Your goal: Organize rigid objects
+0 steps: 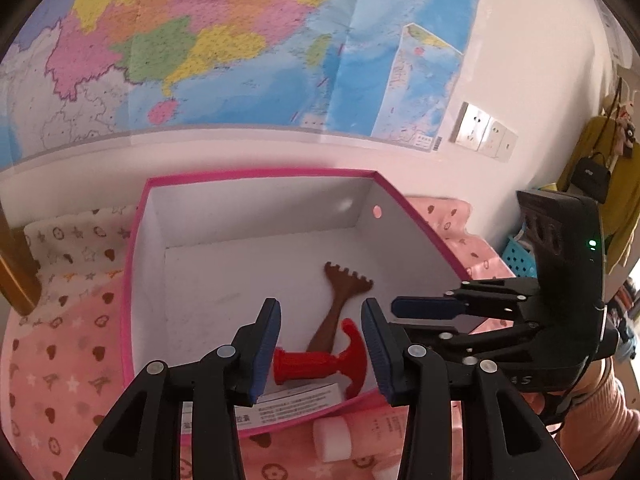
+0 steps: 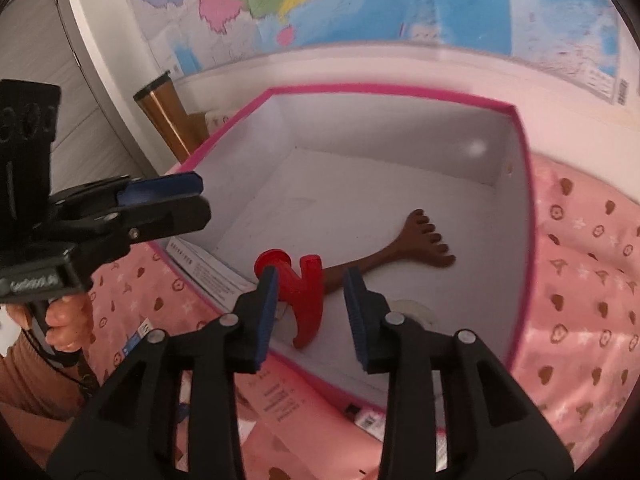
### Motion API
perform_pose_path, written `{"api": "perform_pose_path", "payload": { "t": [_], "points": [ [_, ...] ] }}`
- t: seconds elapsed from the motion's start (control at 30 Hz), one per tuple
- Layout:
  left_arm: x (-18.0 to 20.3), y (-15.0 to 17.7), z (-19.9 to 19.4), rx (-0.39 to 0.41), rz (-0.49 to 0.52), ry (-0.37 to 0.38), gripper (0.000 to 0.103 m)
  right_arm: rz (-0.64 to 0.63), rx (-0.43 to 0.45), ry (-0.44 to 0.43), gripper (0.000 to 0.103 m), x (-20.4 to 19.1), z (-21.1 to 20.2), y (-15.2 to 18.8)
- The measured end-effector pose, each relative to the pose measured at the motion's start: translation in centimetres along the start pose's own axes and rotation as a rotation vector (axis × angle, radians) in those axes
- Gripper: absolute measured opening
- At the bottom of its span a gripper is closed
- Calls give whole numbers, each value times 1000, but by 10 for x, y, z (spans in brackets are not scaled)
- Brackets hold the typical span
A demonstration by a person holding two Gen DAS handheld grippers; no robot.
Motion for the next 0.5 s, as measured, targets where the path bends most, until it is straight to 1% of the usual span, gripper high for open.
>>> {"api": "perform_pose_path", "payload": {
  "t": [0.1,0.27,0.33,0.37,0.4,0.43,0.5],
  "points": [
    [-3,2,4,-5,-9,-1,43,-3,-59,-3,36,-2,19,-3],
    [-9,5,8,-18,-26,5,43,-14,-148,31,36,2,44,-2],
    [-11,5,10,-23,-28,7,43,-1,-165,11,35,4,46,-3],
    [-12,6,11,-24,-31,9,43,-6,-165,7,32,3,45,-2],
    [-12,5,12,-24,-32,12,43,-13,-164,-5,19,1,44,-3],
    [-12,5,12,-25,-34,15,43,-20,-167,-19,16,-1,42,-3],
    [-11,5,13,-25,-34,20,43,-37,-142,12,16,2,35,-7]
  ]
}}
Point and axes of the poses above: each gripper's, at about its wrist camera, not at the fingertips, and z roughly the way its jaws point, x to its right, y to its underside, the point moved 7 cm from there along z, roughly the way its jaws point, and after that the axes turned 9 degrees about z, right-handed, at the moved point
